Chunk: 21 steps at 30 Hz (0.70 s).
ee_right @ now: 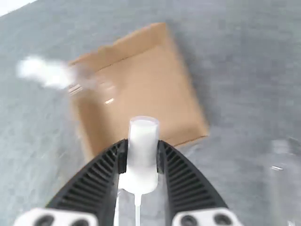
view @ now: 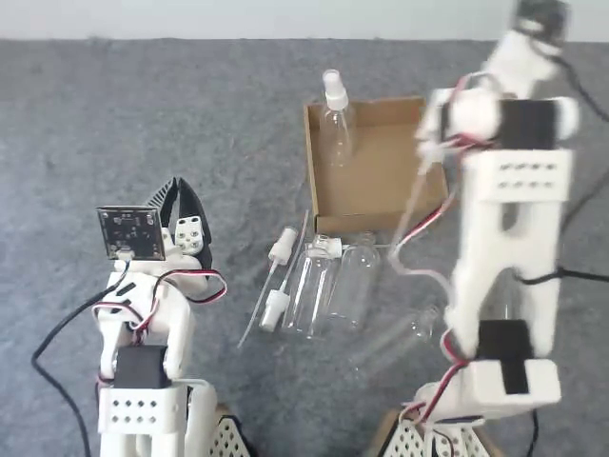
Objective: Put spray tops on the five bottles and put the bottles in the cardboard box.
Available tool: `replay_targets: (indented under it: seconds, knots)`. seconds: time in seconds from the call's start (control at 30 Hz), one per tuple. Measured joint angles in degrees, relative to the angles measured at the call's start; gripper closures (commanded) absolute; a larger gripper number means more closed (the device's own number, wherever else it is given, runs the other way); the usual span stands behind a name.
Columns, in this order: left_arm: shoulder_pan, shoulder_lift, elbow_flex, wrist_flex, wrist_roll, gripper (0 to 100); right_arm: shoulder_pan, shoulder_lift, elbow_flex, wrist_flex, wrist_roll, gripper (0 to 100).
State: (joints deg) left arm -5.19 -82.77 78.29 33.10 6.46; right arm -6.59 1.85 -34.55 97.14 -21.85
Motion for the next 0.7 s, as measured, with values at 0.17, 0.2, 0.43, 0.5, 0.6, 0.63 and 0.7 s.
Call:
replay_targets:
  seconds: [0.17, 0.2, 0.43, 0.5, 0.6, 0.63, 0.7]
  knots:
    - [0.0, 0.0, 0.0, 0.0, 0.0, 99, -14.2, -0.3, -0.1, 0.0, -0.1, 97.6]
    - [0.0, 0.0, 0.0, 0.0, 0.0, 99, -17.1, -0.3, -0.1, -0.4, -0.4, 97.6]
    - [0.0, 0.0, 0.0, 0.0, 0.0, 99, -28.9, 11.1, -0.1, -6.5, -1.9, 97.6]
    - [0.0, 0.0, 0.0, 0.0, 0.0, 99, -29.8, 15.9, -0.1, -8.4, -2.1, 97.6]
    - [0.0, 0.0, 0.0, 0.0, 0.0, 99, -30.1, 22.4, -0.1, -11.6, -3.2, 97.6]
    - [0.0, 0.0, 0.0, 0.0, 0.0, 99, -30.1, 24.5, -0.1, -12.5, -3.9, 97.6]
    - [0.0, 0.0, 0.0, -0.6, 0.0, 99, -30.6, 28.6, -0.1, -14.2, -4.7, 97.6]
